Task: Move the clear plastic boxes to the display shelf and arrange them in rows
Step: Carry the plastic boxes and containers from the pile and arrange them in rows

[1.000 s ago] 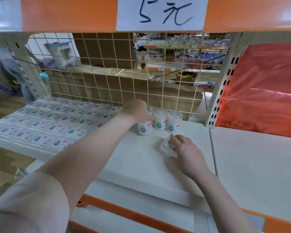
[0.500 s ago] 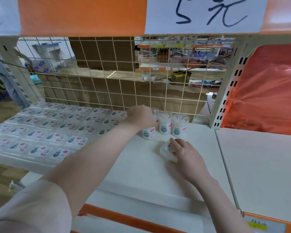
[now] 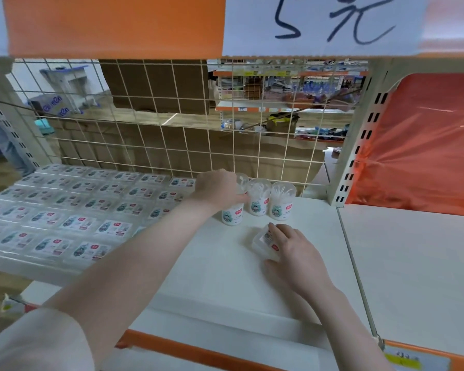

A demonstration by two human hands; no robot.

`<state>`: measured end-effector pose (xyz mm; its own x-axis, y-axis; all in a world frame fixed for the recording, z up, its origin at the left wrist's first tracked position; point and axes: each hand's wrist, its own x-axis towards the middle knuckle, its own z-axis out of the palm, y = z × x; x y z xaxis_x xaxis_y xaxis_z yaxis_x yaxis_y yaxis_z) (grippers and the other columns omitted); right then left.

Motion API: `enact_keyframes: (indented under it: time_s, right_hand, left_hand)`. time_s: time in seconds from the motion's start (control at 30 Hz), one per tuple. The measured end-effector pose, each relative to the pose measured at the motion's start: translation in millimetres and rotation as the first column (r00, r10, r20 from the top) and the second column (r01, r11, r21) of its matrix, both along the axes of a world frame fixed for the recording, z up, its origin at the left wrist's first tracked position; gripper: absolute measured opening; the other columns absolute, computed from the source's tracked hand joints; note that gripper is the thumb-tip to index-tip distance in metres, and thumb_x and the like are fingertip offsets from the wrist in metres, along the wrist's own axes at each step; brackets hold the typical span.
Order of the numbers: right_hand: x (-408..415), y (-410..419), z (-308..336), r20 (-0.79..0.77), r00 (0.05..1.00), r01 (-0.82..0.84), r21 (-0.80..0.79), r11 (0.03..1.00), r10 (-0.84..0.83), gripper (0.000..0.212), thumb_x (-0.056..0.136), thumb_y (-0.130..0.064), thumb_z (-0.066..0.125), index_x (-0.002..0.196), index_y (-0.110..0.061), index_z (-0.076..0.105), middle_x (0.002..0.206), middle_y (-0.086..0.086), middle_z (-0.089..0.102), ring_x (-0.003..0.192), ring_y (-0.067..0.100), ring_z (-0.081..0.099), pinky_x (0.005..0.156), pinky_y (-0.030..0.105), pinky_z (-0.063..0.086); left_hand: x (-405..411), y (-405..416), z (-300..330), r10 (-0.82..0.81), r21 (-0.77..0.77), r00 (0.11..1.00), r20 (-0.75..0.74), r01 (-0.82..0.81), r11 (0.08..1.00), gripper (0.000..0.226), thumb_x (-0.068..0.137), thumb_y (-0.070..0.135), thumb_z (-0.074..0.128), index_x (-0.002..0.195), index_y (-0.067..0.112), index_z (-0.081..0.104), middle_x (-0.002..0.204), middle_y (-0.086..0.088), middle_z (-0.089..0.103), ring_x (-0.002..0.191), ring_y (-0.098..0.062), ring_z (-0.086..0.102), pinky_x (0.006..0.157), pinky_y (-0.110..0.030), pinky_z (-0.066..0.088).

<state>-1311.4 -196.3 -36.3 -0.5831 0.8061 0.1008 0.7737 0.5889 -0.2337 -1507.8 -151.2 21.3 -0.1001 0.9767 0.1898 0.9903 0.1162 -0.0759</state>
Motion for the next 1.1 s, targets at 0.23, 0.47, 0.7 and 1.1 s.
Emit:
enact_keyframes:
  time_s: [0.23,0.47,0.7,1.1]
  right_hand:
    - [9.8,2.5,5.6,-0.017,0.998,-0.055,0.001,0.998,0.055,0.074,0.086,-0.034,0.057,0.148,-0.018,0.019,0.144,-0.006,0.034,0.126,0.017,0.035,0.097,0.021,0.031]
    - [-5.4,-3.6,16.0,-0.03,0.99,-0.139,0.008,0.99,0.139,0.071,0.083,-0.032,0.056,0.146,-0.021,0.023,0.14,-0.007,0.037,0.124,0.017,0.036,0.095,0.021,0.032]
    - [-64.9,-27.9,26.1,-0.017,0.983,-0.184,0.054,0.981,0.185,0.064,0.083,-0.029,0.059,0.141,-0.016,0.034,0.138,-0.001,0.042,0.122,0.022,0.041,0.095,0.028,0.038]
    - [-256.1,-86.8,46.6,0.079,0.996,-0.057,0.106,0.993,0.049,0.068,0.088,-0.037,0.056,0.146,-0.019,0.025,0.148,-0.002,0.033,0.133,0.02,0.034,0.103,0.027,0.032]
  left_hand:
    - [-10.8,-23.6,1.2,0.086,0.074,0.996,0.015,-0.087,0.994,0.041,0.094,0.051,0.043,0.08,0.012,0.049,0.085,-0.005,0.049,0.084,-0.024,0.049,0.065,-0.031,0.034]
    - [-55.8,-70.4,-22.0,0.153,0.122,0.987,0.042,-0.157,0.98,0.042,0.094,0.045,0.044,0.113,0.011,0.058,0.127,-0.012,0.053,0.114,-0.031,0.05,0.086,-0.037,0.043]
    - [-129.0,-122.6,-37.6,0.162,0.234,0.983,0.082,-0.177,0.956,0.04,0.082,0.04,0.058,0.102,0.007,0.068,0.092,-0.015,0.066,0.087,-0.035,0.062,0.071,-0.042,0.053]
    - [-322.6,-223.4,-53.8,0.149,0.21,0.982,0.119,-0.172,0.962,0.054,0.091,0.049,0.049,0.116,0.003,0.063,0.123,-0.017,0.059,0.118,-0.035,0.052,0.095,-0.046,0.045]
